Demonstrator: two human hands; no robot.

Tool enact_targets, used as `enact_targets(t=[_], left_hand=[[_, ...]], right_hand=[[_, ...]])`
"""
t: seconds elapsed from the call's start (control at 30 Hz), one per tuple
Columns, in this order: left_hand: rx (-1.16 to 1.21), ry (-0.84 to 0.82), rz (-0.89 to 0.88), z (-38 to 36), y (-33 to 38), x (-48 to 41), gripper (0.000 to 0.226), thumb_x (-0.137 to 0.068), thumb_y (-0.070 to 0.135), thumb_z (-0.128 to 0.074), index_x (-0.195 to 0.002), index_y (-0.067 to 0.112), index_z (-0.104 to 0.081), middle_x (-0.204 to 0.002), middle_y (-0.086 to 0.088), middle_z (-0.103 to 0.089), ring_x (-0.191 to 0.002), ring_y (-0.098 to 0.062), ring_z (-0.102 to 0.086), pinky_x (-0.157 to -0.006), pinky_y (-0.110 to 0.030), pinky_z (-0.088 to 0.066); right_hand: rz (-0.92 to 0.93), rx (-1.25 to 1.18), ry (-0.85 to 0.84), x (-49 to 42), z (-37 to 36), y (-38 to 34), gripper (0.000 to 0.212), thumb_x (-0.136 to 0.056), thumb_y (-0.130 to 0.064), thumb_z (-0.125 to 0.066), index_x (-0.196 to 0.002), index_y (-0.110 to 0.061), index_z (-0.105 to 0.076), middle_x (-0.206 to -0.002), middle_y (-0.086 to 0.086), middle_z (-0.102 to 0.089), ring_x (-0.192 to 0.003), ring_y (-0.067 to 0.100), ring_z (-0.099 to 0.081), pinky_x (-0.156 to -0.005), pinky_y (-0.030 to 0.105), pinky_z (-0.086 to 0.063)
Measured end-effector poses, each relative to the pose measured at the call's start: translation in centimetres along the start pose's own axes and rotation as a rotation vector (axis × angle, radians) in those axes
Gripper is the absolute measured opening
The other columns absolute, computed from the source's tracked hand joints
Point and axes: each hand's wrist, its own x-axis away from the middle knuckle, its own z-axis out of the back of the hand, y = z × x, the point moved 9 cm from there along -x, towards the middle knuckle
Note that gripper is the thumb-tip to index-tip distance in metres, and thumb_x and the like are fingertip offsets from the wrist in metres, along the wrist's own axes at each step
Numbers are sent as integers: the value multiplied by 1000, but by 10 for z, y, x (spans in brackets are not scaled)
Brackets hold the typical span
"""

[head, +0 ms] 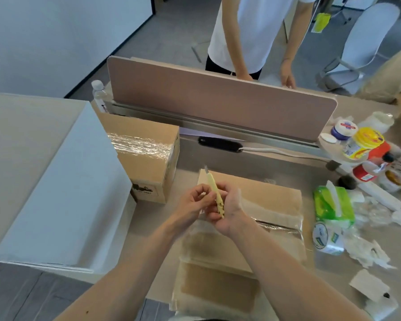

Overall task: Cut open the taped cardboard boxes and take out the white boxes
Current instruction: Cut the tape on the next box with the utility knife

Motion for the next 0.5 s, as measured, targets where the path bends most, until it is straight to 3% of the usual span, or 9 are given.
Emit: enact_targets(t=[0.13, 0.27, 0.5], left_hand=[[-20, 15, -19, 4, 4, 1, 37, -89, 37, -69, -101, 2, -69, -89, -10, -64, -82, -19, -57, -74, -26, -49], [-37, 26, -3, 8, 8, -2, 19, -98, 21, -60, -100, 5, -69, -73, 5, -62, -65, -4, -54, -62, -14, -45], [-51, 13, 5, 8, 10, -4, 14, -86, 25, -75, -78, 15, -71, -82, -5, -65, -75, -12, -59, -71, -24, -50]], right_hand=[[-73, -5, 1, -3, -4, 7, 30, -82, -33, -45, -59, -14, -48, -57, 2, -40, -32, 8, -19, -35, 9, -10], [-125, 64, 15, -5, -9, 12, 36, -83, -38, -43, -56, -14, -50, -50, 1, -36, -32, 8, -19, -36, 8, -9], [-123, 99, 65, -1, -8, 6, 47, -89, -32, -41, -44, -18, -48, -46, -5, -33, -32, 7, -18, -32, 10, -11]])
